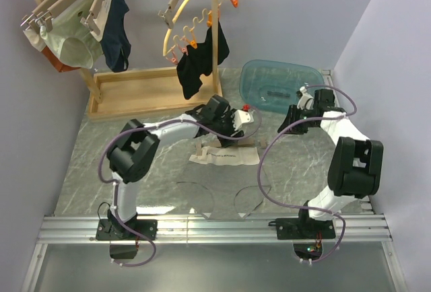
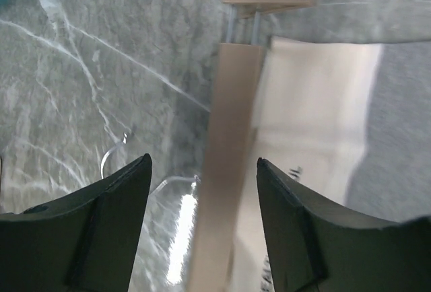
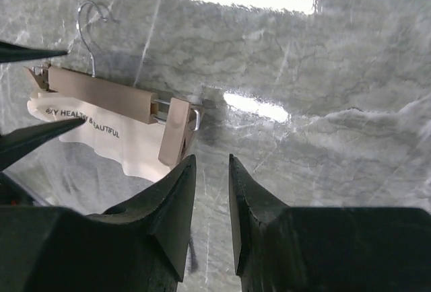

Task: Clip the underwear to the hanger

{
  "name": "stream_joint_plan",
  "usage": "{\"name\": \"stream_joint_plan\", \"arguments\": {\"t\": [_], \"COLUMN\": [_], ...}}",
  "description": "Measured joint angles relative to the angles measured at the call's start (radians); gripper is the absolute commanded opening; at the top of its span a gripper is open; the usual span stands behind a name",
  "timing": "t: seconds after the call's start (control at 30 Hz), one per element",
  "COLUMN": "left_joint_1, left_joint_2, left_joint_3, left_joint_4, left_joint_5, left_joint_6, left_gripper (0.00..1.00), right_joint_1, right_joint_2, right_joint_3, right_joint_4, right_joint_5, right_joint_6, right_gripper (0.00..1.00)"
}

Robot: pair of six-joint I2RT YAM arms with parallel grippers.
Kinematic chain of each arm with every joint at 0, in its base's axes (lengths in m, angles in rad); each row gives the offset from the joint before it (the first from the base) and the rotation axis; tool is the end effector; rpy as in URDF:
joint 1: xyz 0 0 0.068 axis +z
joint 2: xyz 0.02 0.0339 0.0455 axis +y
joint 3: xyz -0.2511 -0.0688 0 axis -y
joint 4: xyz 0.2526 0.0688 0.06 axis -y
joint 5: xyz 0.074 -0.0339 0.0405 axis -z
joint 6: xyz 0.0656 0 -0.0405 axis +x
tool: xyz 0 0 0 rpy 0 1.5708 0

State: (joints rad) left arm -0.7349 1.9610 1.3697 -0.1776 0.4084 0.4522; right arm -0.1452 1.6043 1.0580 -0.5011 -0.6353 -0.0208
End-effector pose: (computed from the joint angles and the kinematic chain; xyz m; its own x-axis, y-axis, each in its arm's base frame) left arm 0.3202 -0.3245 0.1614 -0.1026 0.6333 -0.7671 0.9694 0.2366 0.0656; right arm 0.3409 -0.0105 0.1747 -0.8531 0.1078 -0.5104 -0.1948 0.8418 0.5035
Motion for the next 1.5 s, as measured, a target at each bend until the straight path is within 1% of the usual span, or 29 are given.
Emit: {"name": "stream_joint_plan", "arguments": {"t": [0.17, 0.37, 0.47, 0.5, 0.57, 0.67, 0.7, 0.8, 0.9, 1.0, 1.03, 1.17, 1.27, 1.3, 1.33, 1.4, 1.47, 1.5], "left_joint_1": [-0.003, -0.019, -0.031, -0.034, -0.038, -0.041, -0.041, -0.041, -0.041, -0.041, -0.041, -0.041, -0.041, -0.041, -0.041, -0.041, -0.041, -0.041], "left_joint_2": [0.085, 0.137, 0.159, 0.168, 0.177, 0.177, 0.177, 0.177, 0.163, 0.137, 0.129, 0.084, 0.037, 0.023, 0.009, -0.012, -0.029, -0.035], "left_joint_3": [0.066, 0.089, 0.097, 0.101, 0.108, 0.109, 0.109, 0.108, 0.091, 0.06, 0.052, 0.026, 0.005, 0.0, -0.004, -0.01, -0.022, -0.03], "left_joint_4": [-0.001, -0.003, -0.01, -0.012, -0.011, -0.015, -0.016, -0.015, -0.012, -0.011, -0.013, -0.008, -0.001, 0.001, 0.006, 0.016, 0.032, 0.038], "left_joint_5": [-0.012, -0.004, -0.006, -0.006, 0.002, 0.004, 0.004, 0.005, 0.003, -0.003, -0.003, -0.002, 0.005, 0.008, 0.011, 0.014, 0.013, 0.014], "left_joint_6": [0.016, 0.028, 0.035, 0.037, 0.04, 0.047, 0.051, 0.062, 0.062, 0.051, 0.047, 0.024, 0.01, 0.005, 0.0, -0.006, -0.01, -0.012], "left_gripper": [0.68, 0.68, 0.59, 0.54, 0.51, 0.38, 0.31, 0.23, 0.19, 0.17, 0.16, 0.15, 0.15, 0.15, 0.14, 0.14, 0.14, 0.14], "right_joint_1": [-0.014, -0.018, -0.019, -0.02, -0.021, -0.021, -0.021, -0.021, -0.021, -0.021, -0.021, -0.015, -0.004, 0.002, 0.008, 0.016, 0.024, 0.026], "right_joint_2": [0.03, 0.047, 0.074, 0.084, 0.096, 0.099, 0.099, 0.099, 0.099, 0.099, 0.099, 0.099, 0.099, 0.099, 0.099, 0.099, 0.1, 0.1], "right_joint_3": [-0.005, -0.005, -0.005, -0.005, -0.005, -0.005, -0.005, -0.005, -0.006, -0.017, -0.021, -0.029, -0.032, -0.032, -0.032, -0.032, -0.032, -0.032], "right_joint_4": [-0.002, 0.0, -0.001, -0.001, -0.002, -0.002, -0.001, 0.0, 0.01, 0.024, 0.027, 0.043, 0.053, 0.055, 0.058, 0.061, 0.06, 0.06], "right_joint_5": [-0.027, -0.058, -0.066, -0.066, -0.068, -0.077, -0.084, -0.105, -0.13, -0.161, -0.17, -0.204, -0.245, -0.257, -0.273, -0.298, -0.322, -0.332], "right_joint_6": [0.016, 0.039, 0.045, 0.046, 0.047, 0.047, 0.046, 0.045, 0.042, 0.041, 0.041, 0.039, 0.039, 0.038, 0.038, 0.03, 0.018, 0.011], "right_gripper": [0.39, 0.43, 0.43, 0.43, 0.43, 0.42, 0.42, 0.4, 0.37, 0.34, 0.32, 0.28, 0.27, 0.28, 0.31, 0.33, 0.31, 0.29]}}
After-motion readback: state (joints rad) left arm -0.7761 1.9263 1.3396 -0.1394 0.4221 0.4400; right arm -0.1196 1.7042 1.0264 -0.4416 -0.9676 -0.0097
